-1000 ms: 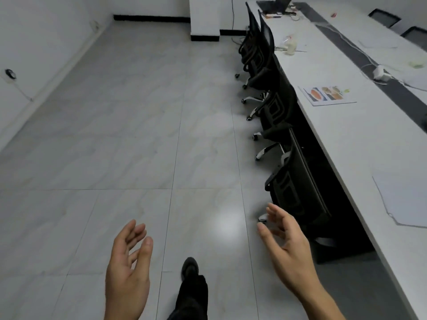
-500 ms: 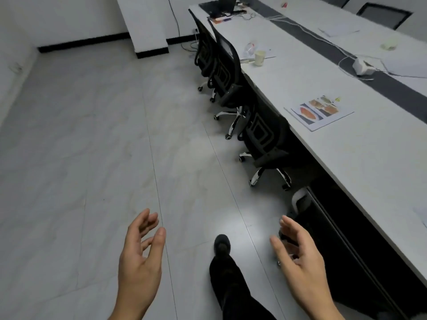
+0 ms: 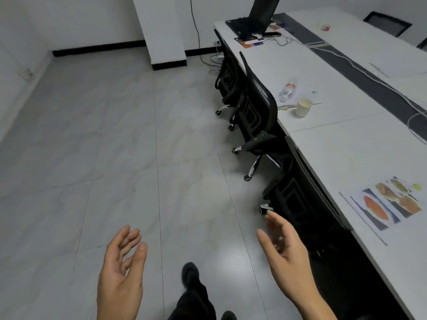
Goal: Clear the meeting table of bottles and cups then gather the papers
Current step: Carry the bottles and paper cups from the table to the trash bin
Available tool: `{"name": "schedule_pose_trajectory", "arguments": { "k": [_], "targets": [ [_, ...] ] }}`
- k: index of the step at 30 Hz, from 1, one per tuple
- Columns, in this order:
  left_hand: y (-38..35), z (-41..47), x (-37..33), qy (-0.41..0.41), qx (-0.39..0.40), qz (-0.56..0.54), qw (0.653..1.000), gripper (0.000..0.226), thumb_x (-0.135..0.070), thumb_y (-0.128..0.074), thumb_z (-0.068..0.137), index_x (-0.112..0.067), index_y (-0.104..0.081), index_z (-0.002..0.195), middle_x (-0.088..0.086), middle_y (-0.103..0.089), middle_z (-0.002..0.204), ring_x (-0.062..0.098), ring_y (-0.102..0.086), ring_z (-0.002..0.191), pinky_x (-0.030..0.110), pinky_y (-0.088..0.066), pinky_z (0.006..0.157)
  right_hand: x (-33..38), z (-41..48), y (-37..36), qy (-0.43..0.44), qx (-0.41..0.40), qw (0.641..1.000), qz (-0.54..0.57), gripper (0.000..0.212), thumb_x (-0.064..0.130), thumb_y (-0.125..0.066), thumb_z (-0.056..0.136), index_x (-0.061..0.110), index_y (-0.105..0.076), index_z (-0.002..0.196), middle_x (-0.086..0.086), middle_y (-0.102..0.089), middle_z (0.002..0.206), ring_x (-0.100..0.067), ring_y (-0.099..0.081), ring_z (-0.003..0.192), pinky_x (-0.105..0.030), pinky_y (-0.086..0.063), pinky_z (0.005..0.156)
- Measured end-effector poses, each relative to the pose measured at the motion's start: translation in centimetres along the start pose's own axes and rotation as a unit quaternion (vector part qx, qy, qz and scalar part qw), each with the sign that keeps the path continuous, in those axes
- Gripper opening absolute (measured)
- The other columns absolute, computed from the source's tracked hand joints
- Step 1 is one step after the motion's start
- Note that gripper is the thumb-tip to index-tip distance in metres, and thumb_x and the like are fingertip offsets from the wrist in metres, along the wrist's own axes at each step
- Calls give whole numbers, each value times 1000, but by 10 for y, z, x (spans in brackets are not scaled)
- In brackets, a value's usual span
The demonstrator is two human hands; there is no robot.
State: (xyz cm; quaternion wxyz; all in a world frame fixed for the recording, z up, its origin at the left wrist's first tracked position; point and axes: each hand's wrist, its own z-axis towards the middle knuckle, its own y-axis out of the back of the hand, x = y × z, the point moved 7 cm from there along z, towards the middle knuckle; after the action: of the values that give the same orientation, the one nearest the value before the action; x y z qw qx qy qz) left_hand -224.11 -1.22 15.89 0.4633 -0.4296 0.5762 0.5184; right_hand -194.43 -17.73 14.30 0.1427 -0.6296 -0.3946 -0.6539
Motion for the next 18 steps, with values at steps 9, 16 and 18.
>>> {"name": "schedule_pose_trajectory", "arguments": {
  "k": [9,16,18],
  "targets": [
    [-136,265,-20,0,61,2,998,40,-14,-62,92,-35,-55,125,-16,-68,116,-4,-61,112,12,-50,89,35,248,-38,-9,-83,996,-17,47,26,-71,90,33,-57,134,20,-61,126,4,-57,120,-27,-50,97],
    [-304,424,-100,-57,218,28,974,45,-29,-59,88,-29,-51,132,-16,-65,121,-1,-59,117,25,-43,95,57,383,-2,-41,-203,978,25,46,31,-69,90,33,-57,134,27,-60,126,8,-55,121,-23,-47,95],
    [-357,453,-109,-70,251,41,964,45,-30,-58,87,-32,-51,131,-16,-65,122,1,-59,118,25,-43,94,46,418,6,-66,-229,971,34,47,32,-69,90,34,-56,135,28,-60,126,7,-55,120,-23,-47,96]
  ]
}}
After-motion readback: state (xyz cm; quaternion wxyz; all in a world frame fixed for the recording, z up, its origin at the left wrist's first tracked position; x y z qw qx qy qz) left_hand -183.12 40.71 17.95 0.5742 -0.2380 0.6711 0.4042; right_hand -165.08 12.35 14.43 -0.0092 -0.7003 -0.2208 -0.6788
